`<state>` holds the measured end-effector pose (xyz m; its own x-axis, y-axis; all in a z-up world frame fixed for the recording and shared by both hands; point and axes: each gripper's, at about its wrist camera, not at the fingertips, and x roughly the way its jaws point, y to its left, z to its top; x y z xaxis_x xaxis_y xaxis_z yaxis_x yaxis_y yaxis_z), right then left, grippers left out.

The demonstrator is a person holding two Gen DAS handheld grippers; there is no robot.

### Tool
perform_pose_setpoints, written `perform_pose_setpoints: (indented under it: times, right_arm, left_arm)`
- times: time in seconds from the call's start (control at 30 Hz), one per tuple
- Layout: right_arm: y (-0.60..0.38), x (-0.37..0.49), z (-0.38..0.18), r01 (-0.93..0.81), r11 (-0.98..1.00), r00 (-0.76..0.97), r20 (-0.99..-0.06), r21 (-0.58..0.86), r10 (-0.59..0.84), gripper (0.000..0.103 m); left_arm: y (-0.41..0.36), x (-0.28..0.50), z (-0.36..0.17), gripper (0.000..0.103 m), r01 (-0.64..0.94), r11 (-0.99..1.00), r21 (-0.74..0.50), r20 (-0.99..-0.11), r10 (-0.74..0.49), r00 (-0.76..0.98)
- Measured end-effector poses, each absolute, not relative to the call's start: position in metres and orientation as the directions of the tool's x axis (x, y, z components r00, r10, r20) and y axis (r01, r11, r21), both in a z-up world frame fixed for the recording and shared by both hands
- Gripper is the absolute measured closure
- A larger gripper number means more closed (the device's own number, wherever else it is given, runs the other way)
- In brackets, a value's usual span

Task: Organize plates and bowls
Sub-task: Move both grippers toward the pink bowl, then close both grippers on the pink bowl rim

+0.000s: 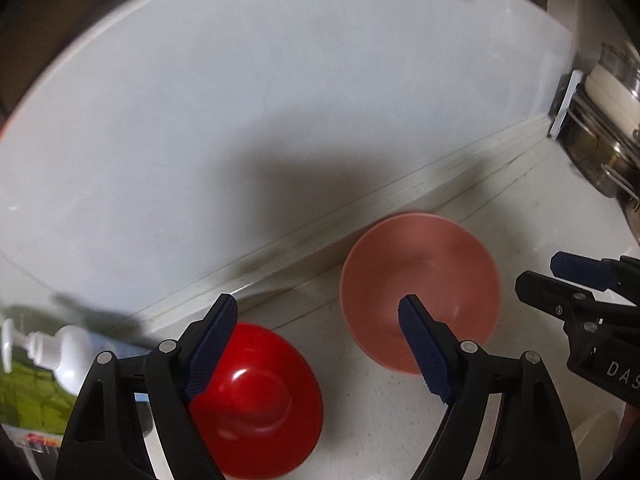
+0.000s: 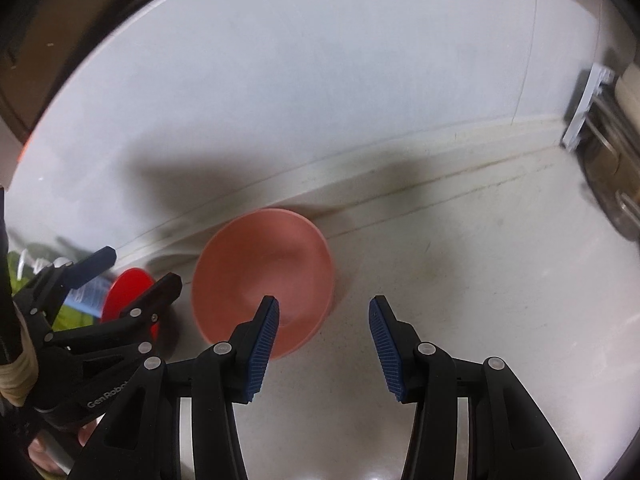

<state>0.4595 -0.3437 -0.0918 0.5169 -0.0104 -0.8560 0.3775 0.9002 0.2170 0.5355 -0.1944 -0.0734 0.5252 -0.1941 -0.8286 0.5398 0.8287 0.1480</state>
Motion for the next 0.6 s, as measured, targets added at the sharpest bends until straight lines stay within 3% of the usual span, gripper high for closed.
perform_pose_setpoints:
  times: [0.17,0.33,0.47,0.6]
  right_arm:
    - [-0.353,0.468,-0.11,0.402,0.887,0.485,-0.875,0.227,0.004,0.057]
    - [-0.352,0.478,-0.119,0.401,0.883,0.467,-0.884,0.242,0.03,0.067]
    - [-0.352,0.483,-0.124,0.396,0.884,0.454,-0.89,0.247,0.045,0.076]
    - [-0.351,0.487,-0.127,0.387,0.889,0.441,-0.896,0.245,0.055,0.083]
  left_arm:
    - [-0.207,0.548,-0.091,0.031,0.554,0.82,0.143,-0.858,-0.176,0.482]
    - [-0.218,0.556,-0.104,0.042,0.569,0.81,0.141,-0.88,-0.161,0.447]
    - [-0.222,0.562,-0.113,0.056,0.574,0.809,0.127,-0.895,-0.155,0.417]
    - [-0.224,0.564,-0.121,0.076,0.577,0.811,0.1,-0.914,-0.154,0.375]
